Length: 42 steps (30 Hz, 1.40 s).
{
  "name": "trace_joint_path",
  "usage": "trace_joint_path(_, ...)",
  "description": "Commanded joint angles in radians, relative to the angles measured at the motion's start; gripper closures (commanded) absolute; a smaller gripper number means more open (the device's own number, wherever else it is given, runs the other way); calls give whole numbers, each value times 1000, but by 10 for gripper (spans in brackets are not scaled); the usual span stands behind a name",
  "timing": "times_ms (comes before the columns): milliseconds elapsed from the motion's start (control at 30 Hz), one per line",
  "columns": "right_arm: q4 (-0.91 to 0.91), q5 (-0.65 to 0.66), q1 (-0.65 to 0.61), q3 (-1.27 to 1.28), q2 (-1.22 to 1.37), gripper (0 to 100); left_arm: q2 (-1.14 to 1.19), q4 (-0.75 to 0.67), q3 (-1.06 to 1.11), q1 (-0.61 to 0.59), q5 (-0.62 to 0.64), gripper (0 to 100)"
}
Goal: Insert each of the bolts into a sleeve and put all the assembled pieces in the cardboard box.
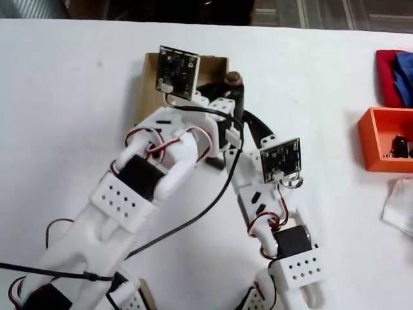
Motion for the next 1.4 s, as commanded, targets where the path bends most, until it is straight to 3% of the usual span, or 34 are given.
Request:
trace_joint_path(0, -25, 3, 2, -17, -28, 978, -12, 23, -35, 8, -2, 973)
trace_joint_path(167, -24, 3, 2, -18, -24, 978, -14, 31, -38, 8, -2, 973)
trace_joint_path(267, -22, 3, 4, -18, -24, 978, -14, 123, -51, 32, -3, 959)
trace_joint_path(500, -2, 3, 5, -21, -25, 978, -14, 296, -117, 58, 5, 767)
trace_joint_path(967, 130, 6, 5, -21, -24, 978, -115, 370, -271, 11, 0, 767)
trace_joint_path(1100, 148, 71, 5, -21, -22, 978, -192, 407, -291, -46, -2, 767)
trace_joint_path(1200, 165, 72, 5, -48, -22, 978, -276, 489, -283, -107, -2, 797)
trace_joint_path(1333, 303, 69, 1, -249, 5, 978, -396, 667, -280, -242, -5, 975)
trace_joint_path(1367, 334, 52, -1, -316, 36, 978, -422, 713, -278, -292, -8, 980)
